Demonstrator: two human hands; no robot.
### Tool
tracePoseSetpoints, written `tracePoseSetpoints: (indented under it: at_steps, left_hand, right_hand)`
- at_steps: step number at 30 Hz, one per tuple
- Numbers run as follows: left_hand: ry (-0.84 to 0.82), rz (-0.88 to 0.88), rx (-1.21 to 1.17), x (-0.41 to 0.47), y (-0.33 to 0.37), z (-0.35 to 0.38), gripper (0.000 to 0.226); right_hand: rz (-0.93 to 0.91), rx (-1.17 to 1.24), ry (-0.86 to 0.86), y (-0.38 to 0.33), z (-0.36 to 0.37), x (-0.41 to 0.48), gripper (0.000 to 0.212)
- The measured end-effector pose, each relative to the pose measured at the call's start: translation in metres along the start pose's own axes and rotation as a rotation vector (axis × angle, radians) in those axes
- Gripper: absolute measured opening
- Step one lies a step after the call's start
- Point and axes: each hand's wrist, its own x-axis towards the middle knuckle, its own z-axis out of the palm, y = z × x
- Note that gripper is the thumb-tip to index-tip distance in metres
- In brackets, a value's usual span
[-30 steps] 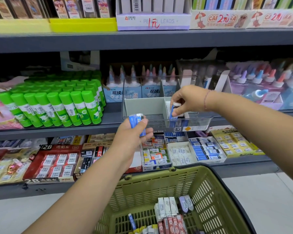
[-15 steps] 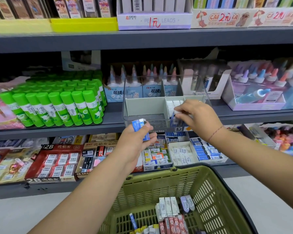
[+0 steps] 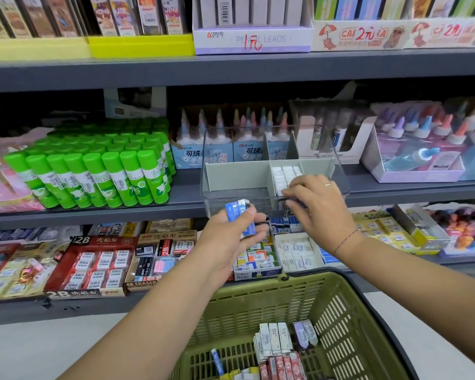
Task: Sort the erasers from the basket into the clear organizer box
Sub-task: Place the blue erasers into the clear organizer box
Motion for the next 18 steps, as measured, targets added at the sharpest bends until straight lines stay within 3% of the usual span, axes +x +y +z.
tracePoseSetpoints:
  at_steps: [4,6,9,12,15,18]
  left_hand:
    - [-0.046,-0.007,-0.018,-0.003,-0.002,0.003,0.018]
    - [-0.089,-0.024,-0.068,-0.005,-0.001,0.005,0.020]
    - [-0.183,-0.027,-0.075,-0.008,0.001,0.009,0.024]
    - [-0.273,-0.018,-0.046,-0.012,0.003,0.011,0.036]
    - [-0.356,0.012,0.052,-0.016,0.004,0.012,0.040]
    - [-0.342,0.049,0.147,-0.016,0.006,0.015,0.037]
  right_hand:
    - [0.077,0.058,-0.069,-0.007,-0.011,0.001,0.026]
    - [0.140,0.370,-0.142,-0.018,-0.017,0.001,0.032]
    - [0.352,0.935,-0.366,-0.032,-0.025,0.005,0.025]
    - [0.563,1.288,-0.505,-0.026,-0.036,0.011,0.020]
    - [0.626,1.422,-0.618,-0.022,-0.039,0.012,0.017]
    - [0.624,1.454,-0.590,-0.020,-0.039,0.015,0.017]
